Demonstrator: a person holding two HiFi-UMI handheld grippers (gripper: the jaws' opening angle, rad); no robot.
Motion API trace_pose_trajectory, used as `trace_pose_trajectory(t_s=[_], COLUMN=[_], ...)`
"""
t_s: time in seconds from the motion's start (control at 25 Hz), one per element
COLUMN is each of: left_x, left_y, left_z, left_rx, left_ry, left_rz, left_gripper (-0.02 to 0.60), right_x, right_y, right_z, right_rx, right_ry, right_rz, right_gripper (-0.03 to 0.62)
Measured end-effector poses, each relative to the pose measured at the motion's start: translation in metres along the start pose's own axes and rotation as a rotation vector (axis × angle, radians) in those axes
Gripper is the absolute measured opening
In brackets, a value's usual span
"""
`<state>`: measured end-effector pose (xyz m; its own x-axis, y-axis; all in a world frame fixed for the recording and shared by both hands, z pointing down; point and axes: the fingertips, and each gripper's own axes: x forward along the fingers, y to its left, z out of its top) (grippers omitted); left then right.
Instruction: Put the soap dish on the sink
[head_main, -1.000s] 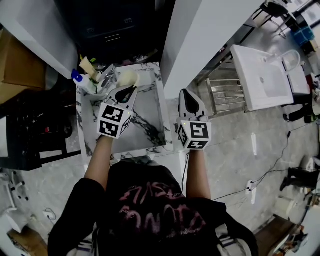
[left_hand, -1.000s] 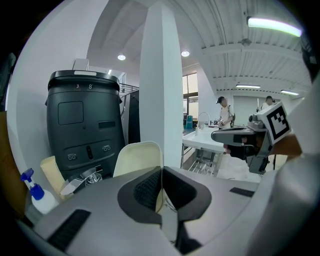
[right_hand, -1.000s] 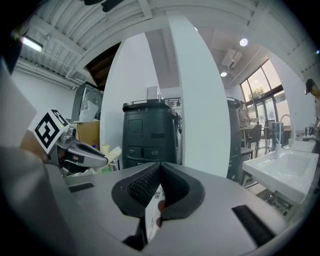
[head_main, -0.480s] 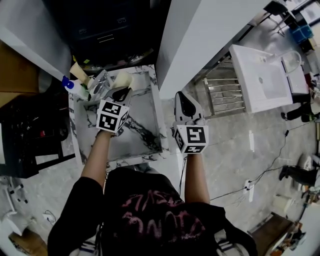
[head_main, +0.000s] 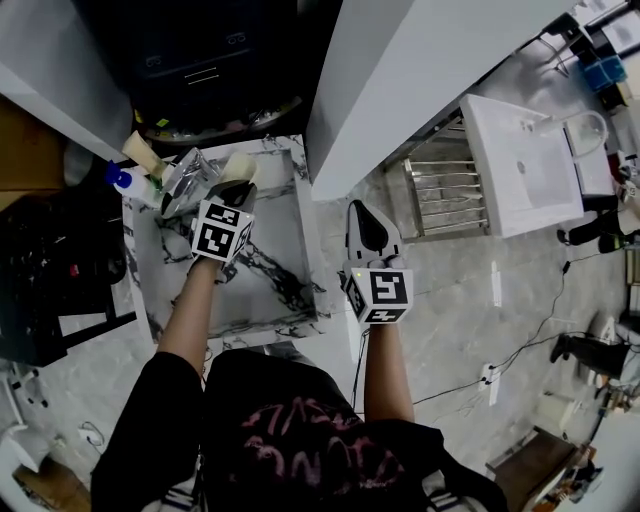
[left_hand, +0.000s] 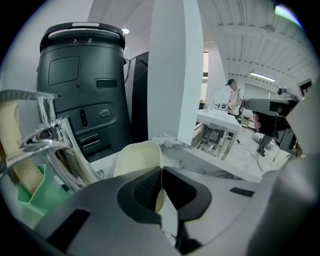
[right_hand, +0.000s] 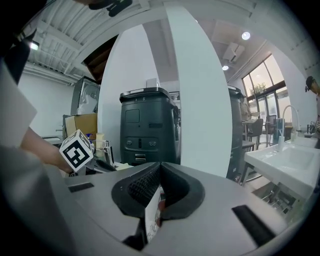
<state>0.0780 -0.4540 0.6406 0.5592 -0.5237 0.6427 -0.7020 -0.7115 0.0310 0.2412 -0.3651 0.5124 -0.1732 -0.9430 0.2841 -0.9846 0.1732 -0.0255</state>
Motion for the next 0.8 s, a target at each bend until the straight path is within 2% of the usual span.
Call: trace_pose_trajectory(t_s=[0.4,0.68,0.8], left_x=[0.028,0.038,0.036], left_y=[0.001,0.000,0.000], left_z=[-0.018,-0.020,-0.021], left_rx=[0.018,0.040,0.042], left_ry=[0.071,0.084,0.093], left_rz=[-0.025,-0.022,-0.011], left_gripper=[0.028,0.028,0.060], right_x=[0.009,0.006,0.005], right_y=[-0.004,-0.010,-0.013], right_z=[-0.014,-0.020,-0.020], right_rx=[-0.006,0.001,0.011], right_ry=[0.022,0.034,0.034], right_rz=[0.002,-0.014,-0.019], right_gripper=[0.014,0.014,0.014])
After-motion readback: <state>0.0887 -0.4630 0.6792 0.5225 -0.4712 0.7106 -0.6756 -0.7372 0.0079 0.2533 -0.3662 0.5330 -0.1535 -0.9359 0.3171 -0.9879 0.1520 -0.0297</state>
